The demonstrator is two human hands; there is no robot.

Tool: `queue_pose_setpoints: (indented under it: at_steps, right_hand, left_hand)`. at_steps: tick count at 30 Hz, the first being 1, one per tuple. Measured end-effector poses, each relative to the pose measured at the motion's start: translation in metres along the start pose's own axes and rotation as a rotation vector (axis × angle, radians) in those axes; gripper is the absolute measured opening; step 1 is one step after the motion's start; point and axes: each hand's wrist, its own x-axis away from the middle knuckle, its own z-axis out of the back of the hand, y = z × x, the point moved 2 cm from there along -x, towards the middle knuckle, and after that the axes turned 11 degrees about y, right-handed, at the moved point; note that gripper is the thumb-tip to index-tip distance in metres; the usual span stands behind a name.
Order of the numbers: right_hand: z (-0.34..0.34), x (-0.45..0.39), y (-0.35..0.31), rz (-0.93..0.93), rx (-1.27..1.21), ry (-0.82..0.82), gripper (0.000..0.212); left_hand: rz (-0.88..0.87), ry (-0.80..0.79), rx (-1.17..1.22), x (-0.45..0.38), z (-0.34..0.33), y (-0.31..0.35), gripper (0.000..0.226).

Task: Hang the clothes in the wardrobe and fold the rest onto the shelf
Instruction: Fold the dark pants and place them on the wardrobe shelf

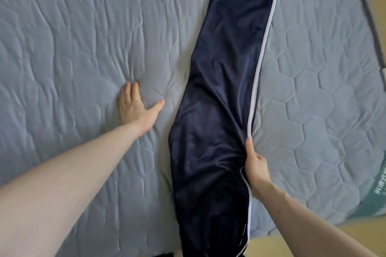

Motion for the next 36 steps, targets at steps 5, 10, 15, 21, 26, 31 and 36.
queue_pose_setpoints:
  at_steps: [5,10,15,21,26,31,36]
  right_hand:
    - [0.022,0.035,0.03,-0.054,-0.004,-0.146,0.063]
    - [0.044,0.068,0.069,-0.108,0.08,-0.291,0.033]
    - [0.059,0.096,0.112,-0.152,0.376,-0.338,0.023]
    - [0.065,0.127,0.131,-0.194,0.311,-0.305,0.014]
    - [0.07,0.15,0.127,-0.216,0.263,-0.27,0.029]
    - [0.086,0.165,0.1,-0.337,0.048,-0.257,0.018]
    - [0.102,0.168,0.051,-0.324,-0.15,-0.288,0.035]
  left_hand:
    - [0.046,-0.074,0.227,0.133,0.005,-0.039,0.06]
    - [0.43,-0.524,0.3,0.26,0.003,-0.061,0.03]
    - [0.539,-0.722,0.386,0.316,0.001,-0.061,0.039]
    - [0.518,-0.794,0.316,0.32,0.011,-0.065,0.039]
    - [0.523,-0.779,0.332,0.322,0.042,-0.063,0.038]
    - [0.497,-0.828,0.524,0.31,0.08,-0.034,0.07]
    - [0.488,-0.792,0.685,0.279,0.112,0.005,0.067]
